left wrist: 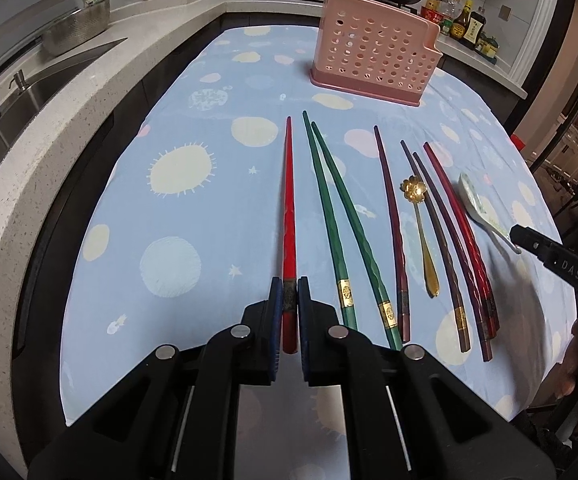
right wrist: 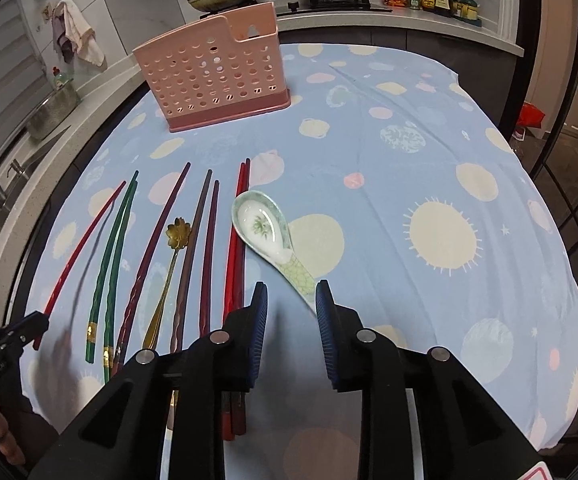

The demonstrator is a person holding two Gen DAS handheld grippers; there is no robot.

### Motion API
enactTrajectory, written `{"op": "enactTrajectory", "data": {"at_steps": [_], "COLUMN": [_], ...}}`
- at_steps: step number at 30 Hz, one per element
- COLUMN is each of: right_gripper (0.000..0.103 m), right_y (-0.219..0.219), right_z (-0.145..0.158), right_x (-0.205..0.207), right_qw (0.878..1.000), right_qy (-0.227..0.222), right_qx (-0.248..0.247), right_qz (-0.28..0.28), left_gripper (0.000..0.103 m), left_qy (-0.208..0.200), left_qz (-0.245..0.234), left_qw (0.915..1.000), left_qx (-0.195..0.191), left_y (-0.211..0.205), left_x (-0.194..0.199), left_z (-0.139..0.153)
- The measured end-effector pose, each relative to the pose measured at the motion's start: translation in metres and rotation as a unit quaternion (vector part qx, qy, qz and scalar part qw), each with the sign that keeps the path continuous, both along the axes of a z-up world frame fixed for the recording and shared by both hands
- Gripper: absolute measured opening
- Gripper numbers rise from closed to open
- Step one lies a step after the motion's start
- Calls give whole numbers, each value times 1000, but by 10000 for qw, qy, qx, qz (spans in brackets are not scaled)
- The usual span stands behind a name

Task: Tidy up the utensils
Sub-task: 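Close the right tool on the white ceramic spoon handle while the left tool holds the red chopstick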

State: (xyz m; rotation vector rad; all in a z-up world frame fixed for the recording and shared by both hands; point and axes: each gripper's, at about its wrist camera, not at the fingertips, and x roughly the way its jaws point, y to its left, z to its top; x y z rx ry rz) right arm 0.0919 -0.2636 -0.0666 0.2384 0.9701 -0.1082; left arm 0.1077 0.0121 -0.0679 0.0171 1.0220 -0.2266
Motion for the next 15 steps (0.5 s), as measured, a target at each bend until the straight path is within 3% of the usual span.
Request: {"op": "enactTrajectory", "data": {"at_steps": [6, 15], "right_gripper": [25, 21], "right_y": [-18, -7], "right_z": [-16, -31], "right_x": [12, 10], "right_qw": [9977, 9961], "right_qy": [147, 375], "right_qx": [656, 795], "right_qz": [-119, 81], "left_gripper": [7, 7], "left_qy": [83, 182], "left_qz": [-4, -1], "left_qw": [10000, 9998], "left_qx": [33, 73], "left_y": [-1, -2], "left_x": [2, 5], "left_z": [-6, -12]}}
